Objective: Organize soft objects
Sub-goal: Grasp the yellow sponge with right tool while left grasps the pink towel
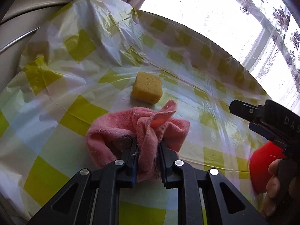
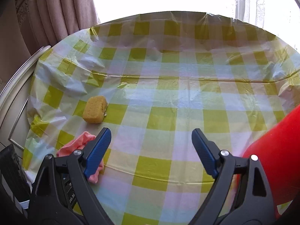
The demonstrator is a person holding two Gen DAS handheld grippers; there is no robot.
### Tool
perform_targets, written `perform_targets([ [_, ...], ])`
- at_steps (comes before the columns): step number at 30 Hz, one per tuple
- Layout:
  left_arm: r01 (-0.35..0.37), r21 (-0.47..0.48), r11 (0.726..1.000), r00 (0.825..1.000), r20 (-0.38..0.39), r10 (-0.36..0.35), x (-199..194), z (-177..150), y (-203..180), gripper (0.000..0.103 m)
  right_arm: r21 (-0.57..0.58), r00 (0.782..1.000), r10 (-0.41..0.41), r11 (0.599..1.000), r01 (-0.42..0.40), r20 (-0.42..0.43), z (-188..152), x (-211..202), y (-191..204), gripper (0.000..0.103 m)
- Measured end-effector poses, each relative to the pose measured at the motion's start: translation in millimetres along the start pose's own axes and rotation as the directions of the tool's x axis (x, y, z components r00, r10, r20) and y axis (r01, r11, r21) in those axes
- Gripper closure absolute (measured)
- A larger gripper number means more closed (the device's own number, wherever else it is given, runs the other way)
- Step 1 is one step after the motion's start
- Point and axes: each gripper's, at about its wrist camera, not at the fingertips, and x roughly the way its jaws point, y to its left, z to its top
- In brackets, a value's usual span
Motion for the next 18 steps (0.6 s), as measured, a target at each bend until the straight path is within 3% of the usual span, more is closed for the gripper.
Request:
perform_targets([
  [5, -0.04, -0.082, 0.996, 0.995, 0.089, 0.047, -13.4, 0.6, 16.7, 0.083, -0.042, 0.999, 0.042, 0.998, -0.042, -0.015, 5.8, 33.3, 36.1, 0.014],
  [11, -0.1, -0.191, 0.976, 0.977, 0.166, 0.133, -26.3, 0.7, 41.2, 0.083, -0.096, 0.998, 0.063, 0.993, -0.066, -0.031, 9.7, 65.8, 77.5, 0.014],
  [18, -0.124, -0.254, 0.959, 0.97, 0.174, 0.171, -28.2, -1.3, 55.8, 0.083, -0.147, 0.997, 0.06, 0.987, -0.065, -0.04, 11.8, 89.3, 108.2, 0.014],
])
